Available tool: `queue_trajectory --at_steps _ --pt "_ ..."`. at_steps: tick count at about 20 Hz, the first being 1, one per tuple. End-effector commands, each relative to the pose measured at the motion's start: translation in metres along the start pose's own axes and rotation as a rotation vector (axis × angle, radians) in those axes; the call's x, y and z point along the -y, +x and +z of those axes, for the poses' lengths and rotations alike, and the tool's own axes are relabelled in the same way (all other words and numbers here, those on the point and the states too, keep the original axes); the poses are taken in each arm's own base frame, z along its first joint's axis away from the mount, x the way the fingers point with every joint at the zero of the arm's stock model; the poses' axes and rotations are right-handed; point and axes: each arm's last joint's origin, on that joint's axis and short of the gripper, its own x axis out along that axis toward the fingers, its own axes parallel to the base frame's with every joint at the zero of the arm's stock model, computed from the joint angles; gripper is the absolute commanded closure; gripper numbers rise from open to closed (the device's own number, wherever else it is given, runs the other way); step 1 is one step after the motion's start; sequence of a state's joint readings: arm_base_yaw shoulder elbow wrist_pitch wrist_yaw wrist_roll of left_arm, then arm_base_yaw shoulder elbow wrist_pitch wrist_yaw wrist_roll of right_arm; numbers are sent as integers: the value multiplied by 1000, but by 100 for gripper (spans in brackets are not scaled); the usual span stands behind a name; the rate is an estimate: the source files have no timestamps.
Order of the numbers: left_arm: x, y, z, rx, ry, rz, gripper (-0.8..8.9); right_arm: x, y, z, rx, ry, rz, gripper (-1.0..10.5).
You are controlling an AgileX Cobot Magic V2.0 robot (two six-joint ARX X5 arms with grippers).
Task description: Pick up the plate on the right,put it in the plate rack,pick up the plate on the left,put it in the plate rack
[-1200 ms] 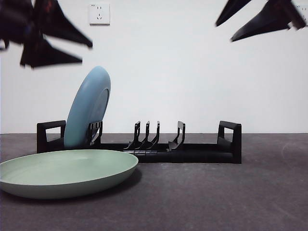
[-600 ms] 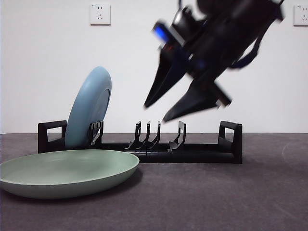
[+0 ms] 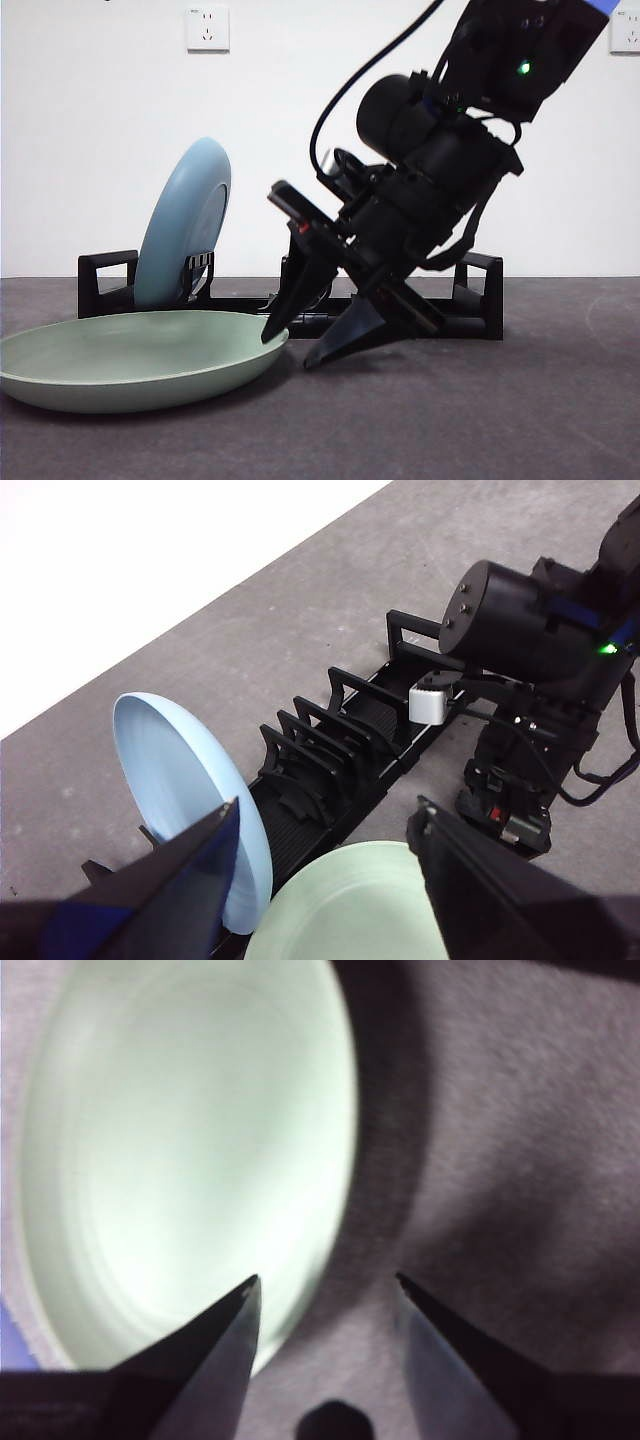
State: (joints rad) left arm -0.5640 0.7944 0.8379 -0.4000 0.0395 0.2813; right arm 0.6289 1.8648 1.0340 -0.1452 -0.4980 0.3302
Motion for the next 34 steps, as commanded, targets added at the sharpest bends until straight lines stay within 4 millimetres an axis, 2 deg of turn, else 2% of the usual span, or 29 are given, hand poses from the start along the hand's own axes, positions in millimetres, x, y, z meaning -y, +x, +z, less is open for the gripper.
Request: queue_trajectory --at_steps 1,6,11,14,19,22,25,28,31,34 --pt "0 0 1 -2 13 15 522 2 6 0 -6 20 1 770" --pt "0 0 1 -3 13 18 522 3 6 -1 -11 36 -2 960" --pt "0 0 1 -2 13 16 522 -5 3 -4 -37 37 -1 959" --pt "1 0 1 2 13 0 522 -16 -16 -4 -34 7 -12 959" --pt "11 0 -1 -9 90 -116 522 -36 -70 3 108 -51 -128 959" --pt "28 0 -2 -41 204 -175 523 -35 -99 6 175 -38 -148 959" --pt "51 5 -4 -113 329 -185 524 -23 -117 10 223 -2 -170 959" --pt "82 16 -7 -179 442 -222 526 -14 -127 12 209 31 -195 959" --pt "113 33 -14 -259 567 -210 531 -16 -130 15 205 22 -198 959" --pt "131 54 -25 -351 659 -178 530 -19 -133 17 200 17 -190 959"
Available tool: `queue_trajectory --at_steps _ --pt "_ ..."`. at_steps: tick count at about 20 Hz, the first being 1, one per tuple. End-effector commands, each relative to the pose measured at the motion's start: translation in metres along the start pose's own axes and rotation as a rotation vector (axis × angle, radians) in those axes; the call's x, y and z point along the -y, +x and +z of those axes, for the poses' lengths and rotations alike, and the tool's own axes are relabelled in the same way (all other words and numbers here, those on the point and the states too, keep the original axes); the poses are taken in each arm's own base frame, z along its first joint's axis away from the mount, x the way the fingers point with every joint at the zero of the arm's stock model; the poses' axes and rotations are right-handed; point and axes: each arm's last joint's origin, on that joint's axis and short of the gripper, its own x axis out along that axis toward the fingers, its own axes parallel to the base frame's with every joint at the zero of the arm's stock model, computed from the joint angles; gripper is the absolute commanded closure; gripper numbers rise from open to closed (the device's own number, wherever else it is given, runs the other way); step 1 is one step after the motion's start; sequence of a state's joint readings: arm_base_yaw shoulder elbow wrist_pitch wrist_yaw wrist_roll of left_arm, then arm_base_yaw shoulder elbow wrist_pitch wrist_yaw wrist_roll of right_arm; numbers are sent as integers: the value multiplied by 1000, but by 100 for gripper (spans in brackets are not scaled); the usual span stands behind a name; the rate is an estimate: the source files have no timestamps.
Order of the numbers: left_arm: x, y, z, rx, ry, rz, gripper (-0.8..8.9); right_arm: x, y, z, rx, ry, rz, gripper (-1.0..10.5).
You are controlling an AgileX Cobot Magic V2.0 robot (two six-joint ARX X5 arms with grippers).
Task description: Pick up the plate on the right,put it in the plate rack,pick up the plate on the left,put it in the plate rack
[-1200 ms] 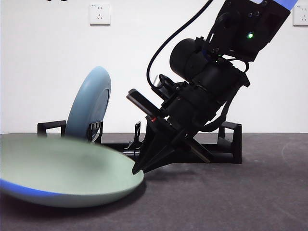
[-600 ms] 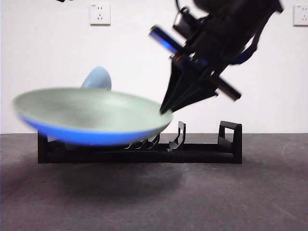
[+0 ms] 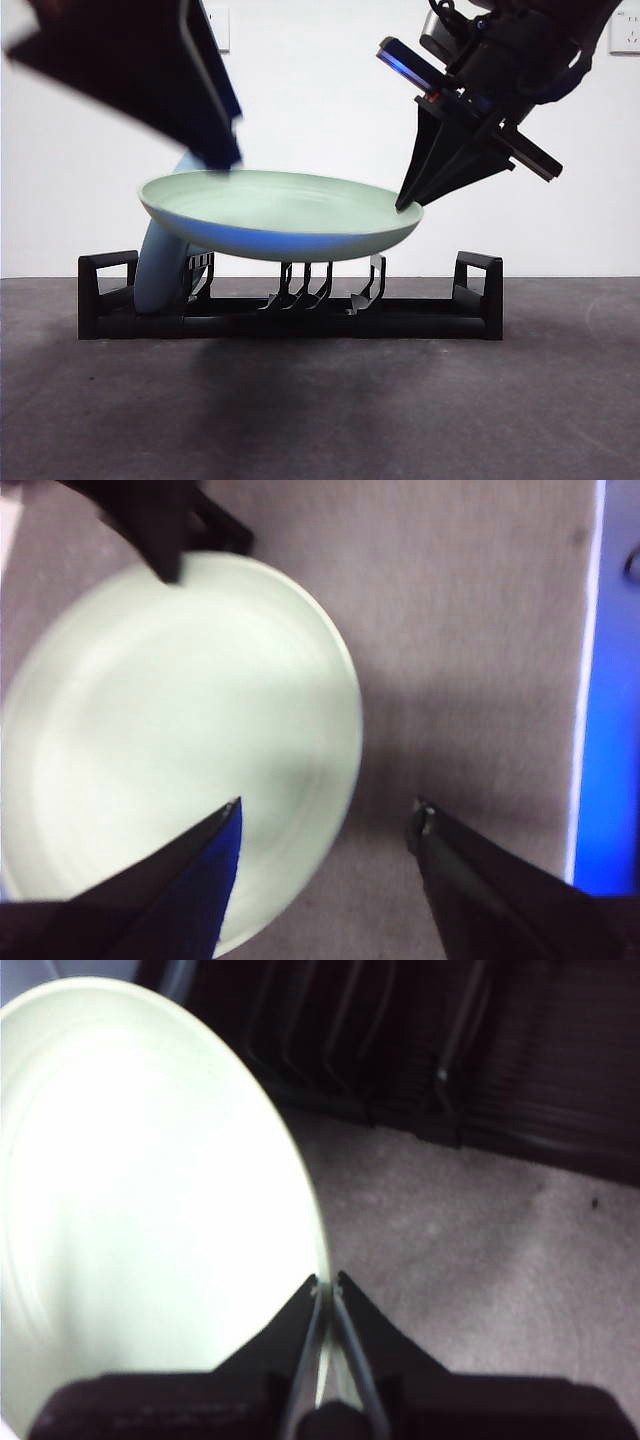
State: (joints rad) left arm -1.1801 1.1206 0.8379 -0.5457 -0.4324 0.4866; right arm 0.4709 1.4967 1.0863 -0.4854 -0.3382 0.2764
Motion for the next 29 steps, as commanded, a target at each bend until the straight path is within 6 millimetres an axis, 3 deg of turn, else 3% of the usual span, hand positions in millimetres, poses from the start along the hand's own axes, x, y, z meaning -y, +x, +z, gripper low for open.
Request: queue_trajectory --at_steps 1,4,13,16,18,27,29 --pt "6 15 4 -50 34 17 530 -2 -1 2 -2 -11 43 959" --pt "11 30 9 -61 39 14 531 -3 -1 1 -25 -7 76 959" --pt "13 48 10 -72 30 -18 551 -2 -2 -2 -55 -2 72 958" --pt "12 52 9 -75 23 -40 727 -4 -4 -2 -62 -2 121 958" --pt "12 52 9 -76 22 -38 826 -5 -9 -2 -46 -6 122 958" --pt "11 52 12 -44 10 -24 823 -15 -50 0 79 -44 140 936" --pt "13 50 18 1 3 -19 823 -19 -67 0 132 -62 145 854"
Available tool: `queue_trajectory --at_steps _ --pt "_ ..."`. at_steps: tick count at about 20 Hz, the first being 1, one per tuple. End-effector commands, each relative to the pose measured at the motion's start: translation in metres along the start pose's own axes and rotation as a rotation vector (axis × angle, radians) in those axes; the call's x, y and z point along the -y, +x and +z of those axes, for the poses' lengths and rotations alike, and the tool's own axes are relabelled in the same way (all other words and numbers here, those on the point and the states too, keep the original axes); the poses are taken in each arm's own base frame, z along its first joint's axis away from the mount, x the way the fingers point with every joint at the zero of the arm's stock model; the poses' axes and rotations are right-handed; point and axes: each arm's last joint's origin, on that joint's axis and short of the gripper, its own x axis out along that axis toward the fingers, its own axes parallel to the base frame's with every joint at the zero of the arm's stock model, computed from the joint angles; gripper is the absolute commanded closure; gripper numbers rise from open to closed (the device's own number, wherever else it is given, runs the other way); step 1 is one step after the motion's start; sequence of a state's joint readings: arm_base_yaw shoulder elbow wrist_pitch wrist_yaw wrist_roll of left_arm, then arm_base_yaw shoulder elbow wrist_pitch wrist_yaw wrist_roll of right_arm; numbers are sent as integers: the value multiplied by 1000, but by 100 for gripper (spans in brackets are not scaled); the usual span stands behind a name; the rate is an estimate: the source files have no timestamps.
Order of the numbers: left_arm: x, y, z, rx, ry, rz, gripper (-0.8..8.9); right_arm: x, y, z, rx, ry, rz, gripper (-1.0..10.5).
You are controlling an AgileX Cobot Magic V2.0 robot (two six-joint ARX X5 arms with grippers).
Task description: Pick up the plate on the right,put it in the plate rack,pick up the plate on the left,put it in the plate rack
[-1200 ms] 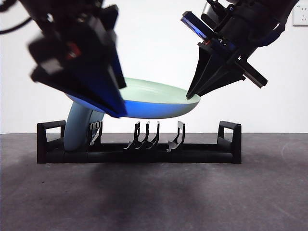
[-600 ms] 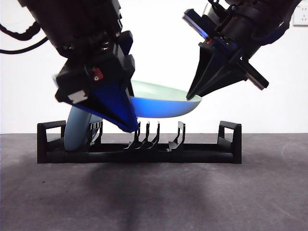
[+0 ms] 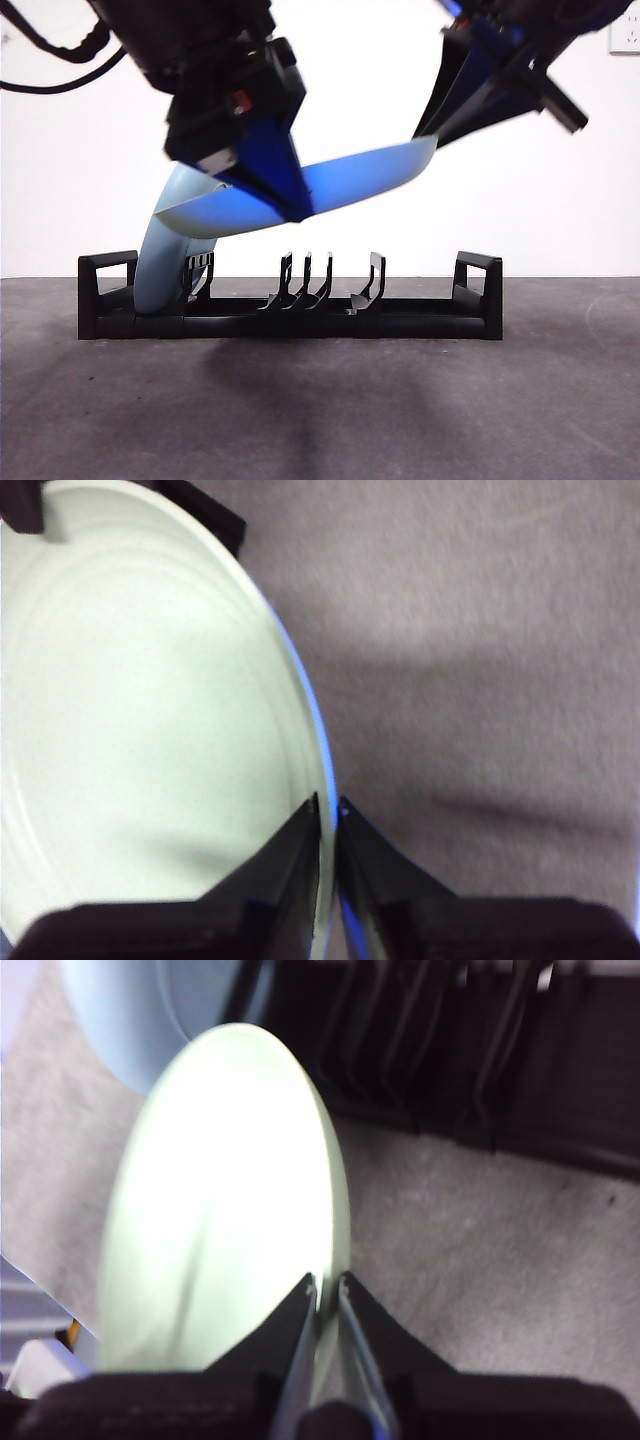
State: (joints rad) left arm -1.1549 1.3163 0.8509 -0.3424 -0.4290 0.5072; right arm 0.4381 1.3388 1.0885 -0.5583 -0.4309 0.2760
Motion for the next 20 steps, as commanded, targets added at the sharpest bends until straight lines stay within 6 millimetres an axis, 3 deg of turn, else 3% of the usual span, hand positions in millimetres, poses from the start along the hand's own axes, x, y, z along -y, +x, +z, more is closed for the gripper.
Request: queue_trajectory --at_steps 1,5,8,11,13,17,20 --pt "8 2 2 34 2 -49 823 -13 -24 4 95 -66 55 773" --pt "5 -3 19 209 -144 -147 823 -19 -65 3 267 -97 -70 750" --pt "-12 -6 32 355 -273 -124 823 -23 -94 -2 407 -120 -222 753" --pt "-47 -5 37 530 -462 -134 823 -25 -116 -7 514 -118 -360 757" --pt "-77 -2 30 638 -630 -162 823 -26 -125 -9 560 -111 -411 757" --pt "-128 6 6 801 -910 -179 823 -27 -129 -11 577 -119 -422 757" --pt "-157 18 -1 831 -992 -203 823 -27 -128 -10 577 -122 -422 757"
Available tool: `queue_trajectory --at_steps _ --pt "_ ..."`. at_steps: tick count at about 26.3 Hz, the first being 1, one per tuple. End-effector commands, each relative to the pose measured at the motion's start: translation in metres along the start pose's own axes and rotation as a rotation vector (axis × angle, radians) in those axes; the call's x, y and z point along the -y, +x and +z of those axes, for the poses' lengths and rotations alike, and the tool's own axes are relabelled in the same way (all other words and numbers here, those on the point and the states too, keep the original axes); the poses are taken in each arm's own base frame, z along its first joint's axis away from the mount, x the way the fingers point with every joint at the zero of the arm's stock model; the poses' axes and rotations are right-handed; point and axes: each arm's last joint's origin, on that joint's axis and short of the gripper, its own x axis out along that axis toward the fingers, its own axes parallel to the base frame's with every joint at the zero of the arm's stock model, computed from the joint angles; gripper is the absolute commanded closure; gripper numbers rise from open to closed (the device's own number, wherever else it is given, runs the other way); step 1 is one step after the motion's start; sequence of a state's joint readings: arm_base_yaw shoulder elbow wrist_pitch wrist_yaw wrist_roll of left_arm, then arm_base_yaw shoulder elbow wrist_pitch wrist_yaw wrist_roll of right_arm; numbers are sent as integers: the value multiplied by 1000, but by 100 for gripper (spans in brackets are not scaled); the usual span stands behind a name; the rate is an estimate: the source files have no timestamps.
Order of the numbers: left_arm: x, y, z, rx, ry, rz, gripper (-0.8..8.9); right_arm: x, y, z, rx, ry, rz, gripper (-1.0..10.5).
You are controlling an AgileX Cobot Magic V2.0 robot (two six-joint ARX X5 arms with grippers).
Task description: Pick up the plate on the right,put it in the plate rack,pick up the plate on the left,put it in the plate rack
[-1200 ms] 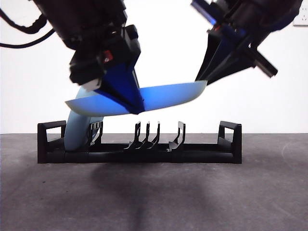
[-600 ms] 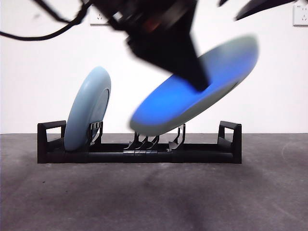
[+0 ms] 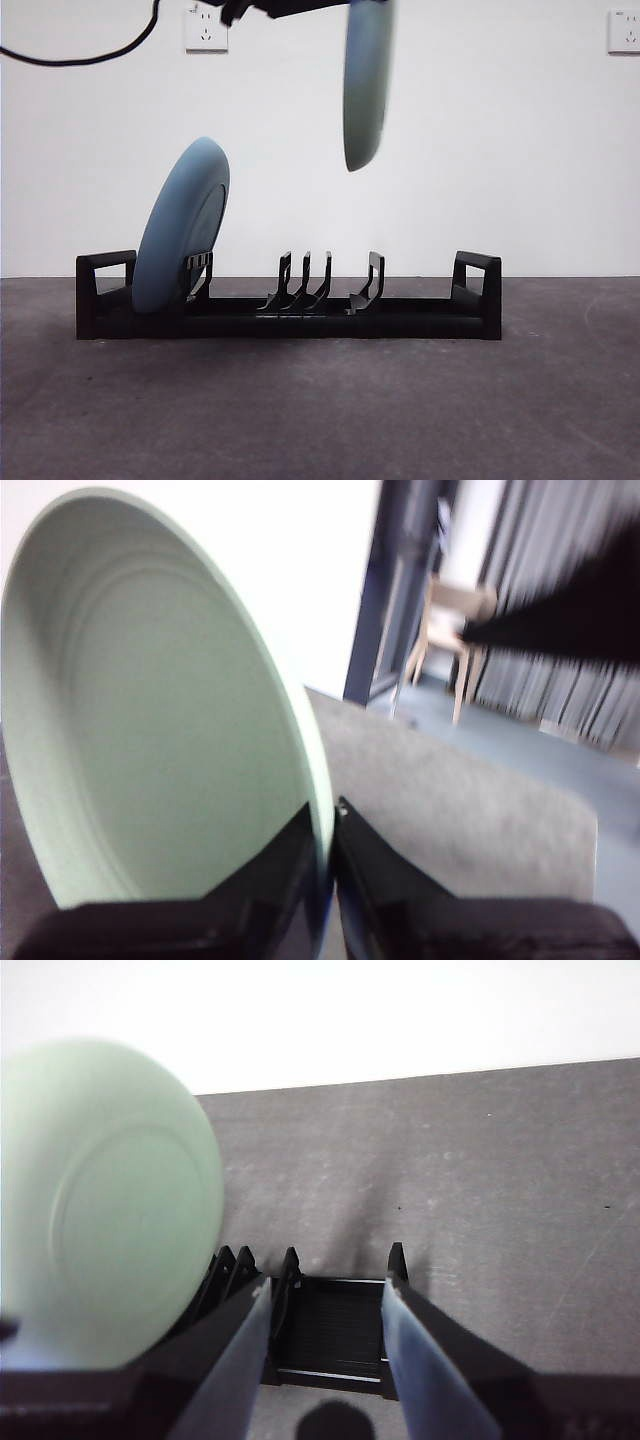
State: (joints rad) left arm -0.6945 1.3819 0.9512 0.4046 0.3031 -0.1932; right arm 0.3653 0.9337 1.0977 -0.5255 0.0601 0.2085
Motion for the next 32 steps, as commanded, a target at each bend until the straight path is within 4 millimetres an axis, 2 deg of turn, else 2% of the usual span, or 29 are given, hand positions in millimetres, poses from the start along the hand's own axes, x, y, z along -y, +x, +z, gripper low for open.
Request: queue_trajectory --at_steps 1,7,10,18,26,32 --pt "-17 12 9 11 -123 -31 823 0 1 1 12 -12 2 757" --pt "-48 47 16 -40 -170 30 823 0 1 1 19 -21 -16 758" --pt "-58 54 11 -67 -192 103 823 2 1 2 24 -35 -52 758" --pt "-65 63 -7 -119 -215 152 823 2 1 2 23 -38 -54 758" --pt "-69 74 -34 -217 -247 169 823 2 1 2 23 -38 -54 758" --pt "-71 74 -48 -313 -274 223 823 2 1 2 23 -39 -54 758"
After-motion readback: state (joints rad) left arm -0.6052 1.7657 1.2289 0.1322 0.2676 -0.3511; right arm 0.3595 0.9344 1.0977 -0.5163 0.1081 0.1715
